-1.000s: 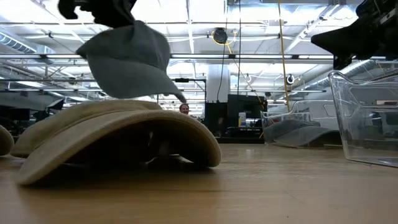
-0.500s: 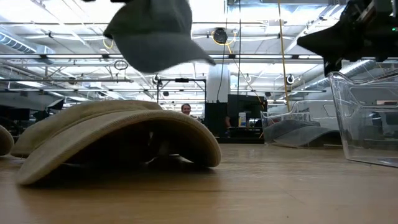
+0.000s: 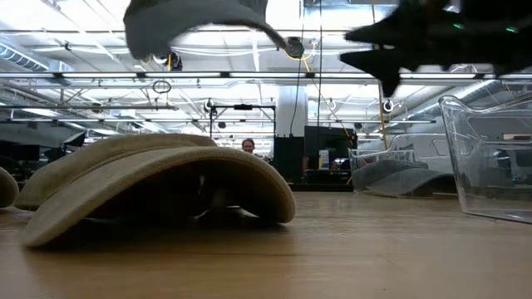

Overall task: Pick & Place hat
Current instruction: Put the right blue cap into the top transparent bin

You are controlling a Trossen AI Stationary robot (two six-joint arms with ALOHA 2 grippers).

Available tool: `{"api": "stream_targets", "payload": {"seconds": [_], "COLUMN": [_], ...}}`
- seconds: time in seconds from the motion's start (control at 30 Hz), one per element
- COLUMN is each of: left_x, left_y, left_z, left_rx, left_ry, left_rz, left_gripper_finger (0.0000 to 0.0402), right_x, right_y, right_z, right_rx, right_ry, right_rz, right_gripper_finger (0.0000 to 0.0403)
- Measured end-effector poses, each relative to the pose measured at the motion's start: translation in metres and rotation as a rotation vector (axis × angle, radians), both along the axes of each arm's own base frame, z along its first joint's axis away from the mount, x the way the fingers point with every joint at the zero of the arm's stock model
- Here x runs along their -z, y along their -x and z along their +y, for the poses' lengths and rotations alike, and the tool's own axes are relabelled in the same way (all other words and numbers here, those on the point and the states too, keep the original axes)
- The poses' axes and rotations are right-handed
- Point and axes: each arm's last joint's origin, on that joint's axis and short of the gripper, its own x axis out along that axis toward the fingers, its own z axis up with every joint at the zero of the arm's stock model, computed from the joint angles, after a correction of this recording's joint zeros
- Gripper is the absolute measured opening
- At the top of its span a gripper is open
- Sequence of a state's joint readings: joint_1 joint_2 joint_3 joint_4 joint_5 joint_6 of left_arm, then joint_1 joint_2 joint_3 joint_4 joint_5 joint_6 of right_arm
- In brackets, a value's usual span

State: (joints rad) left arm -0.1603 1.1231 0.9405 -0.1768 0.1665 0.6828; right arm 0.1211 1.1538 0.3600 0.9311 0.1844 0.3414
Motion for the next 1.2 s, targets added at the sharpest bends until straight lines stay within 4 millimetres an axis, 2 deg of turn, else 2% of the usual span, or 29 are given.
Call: {"api": "stream_targets", "payload": {"seconds": [0.07,0.17,0.43,0.93,1.07,1.2], "left_x": [0.001,0.001,0.0,0.001,0.002,0.002], "left_y": [-0.001,-0.003,-0.002,-0.003,-0.003,-0.003], "left_z": [-0.002,-0.002,0.001,0.004,0.005,0.006], "left_rx": [0.033,0.046,0.002,-0.018,-0.051,-0.058], "left_ry": [-0.022,-0.054,-0.08,-0.09,-0.091,-0.088], "left_rz": [-0.007,-0.023,-0.034,-0.025,-0.014,-0.009], "left_gripper_finger": [0.0009,0.0008,0.0013,0.0007,0.0018,0.0007], "right_x": [-0.005,-0.002,0.008,0.011,0.01,0.009], "right_y": [-0.016,-0.037,-0.079,-0.114,-0.115,-0.114], "right_z": [-0.005,-0.012,-0.015,-0.007,-0.007,-0.005], "right_rx": [-0.047,-0.153,-0.315,-0.46,-0.475,-0.537], "right_ry": [-0.048,-0.14,-0.304,-0.287,-0.238,-0.173], "right_rz": [-0.003,0.045,0.075,0.039,0.027,0.012], "right_gripper_finger": [0.02,0.0219,0.0217,0.0208,0.0171,0.0077]}}
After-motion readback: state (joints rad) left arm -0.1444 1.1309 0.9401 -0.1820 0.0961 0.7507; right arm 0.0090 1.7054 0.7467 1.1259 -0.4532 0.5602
